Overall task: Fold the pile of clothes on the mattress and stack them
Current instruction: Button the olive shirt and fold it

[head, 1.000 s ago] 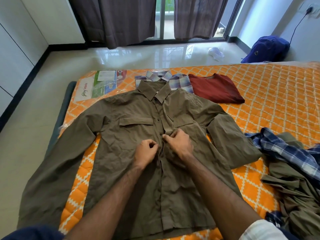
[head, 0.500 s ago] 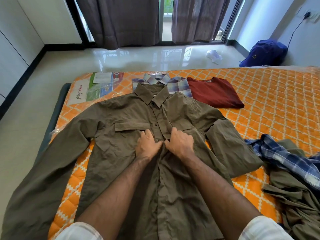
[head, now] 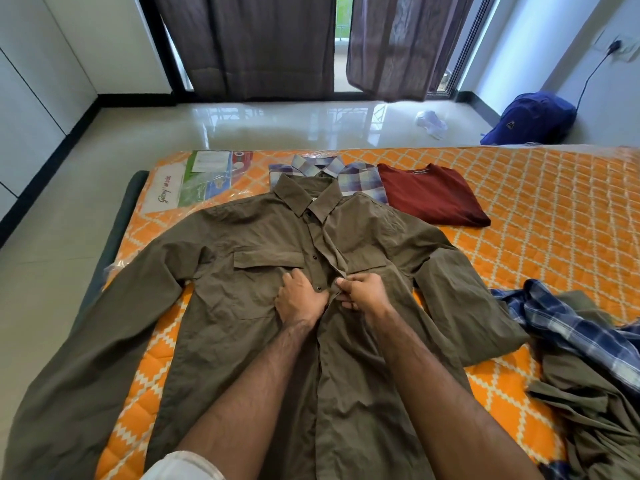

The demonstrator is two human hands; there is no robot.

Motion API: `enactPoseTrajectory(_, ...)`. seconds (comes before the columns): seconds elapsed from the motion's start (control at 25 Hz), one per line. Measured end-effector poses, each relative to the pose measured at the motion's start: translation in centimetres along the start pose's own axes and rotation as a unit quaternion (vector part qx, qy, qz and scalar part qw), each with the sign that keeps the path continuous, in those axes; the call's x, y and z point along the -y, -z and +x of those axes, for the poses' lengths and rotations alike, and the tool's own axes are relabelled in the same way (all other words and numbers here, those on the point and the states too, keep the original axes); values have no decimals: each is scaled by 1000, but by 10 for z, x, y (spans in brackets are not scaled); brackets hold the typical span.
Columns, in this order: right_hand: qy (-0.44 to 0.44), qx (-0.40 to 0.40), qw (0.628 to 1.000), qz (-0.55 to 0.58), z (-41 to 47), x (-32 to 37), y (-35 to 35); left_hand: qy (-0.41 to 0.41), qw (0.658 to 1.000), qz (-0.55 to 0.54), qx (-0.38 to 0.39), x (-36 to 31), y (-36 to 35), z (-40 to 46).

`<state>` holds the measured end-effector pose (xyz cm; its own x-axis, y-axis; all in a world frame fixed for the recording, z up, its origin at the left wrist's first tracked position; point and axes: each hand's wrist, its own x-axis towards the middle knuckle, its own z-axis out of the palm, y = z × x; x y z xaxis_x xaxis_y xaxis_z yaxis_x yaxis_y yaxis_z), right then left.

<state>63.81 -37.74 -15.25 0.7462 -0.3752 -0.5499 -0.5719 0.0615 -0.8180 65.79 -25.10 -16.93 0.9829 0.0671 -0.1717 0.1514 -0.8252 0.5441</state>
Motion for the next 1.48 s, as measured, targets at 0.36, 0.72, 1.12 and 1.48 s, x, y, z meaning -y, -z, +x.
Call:
enactPoseTrajectory(0.36,31,-104,994,12,5,-24,-29,3,998,-58,6,7,4,7)
enactPoseTrajectory(0.72,35,-111,990,-81,12,-37,-46,4,969,-245,-17,27,-8,0)
enactPoseTrajectory(1.12,37,-131,990,-41,10,-48,-53,-24,969,-247,2,36,-10,-3)
enactPoseTrajectory(1.48,226,-106,937,-245,1,14,-29,-156,978,-134,21,28,24,26)
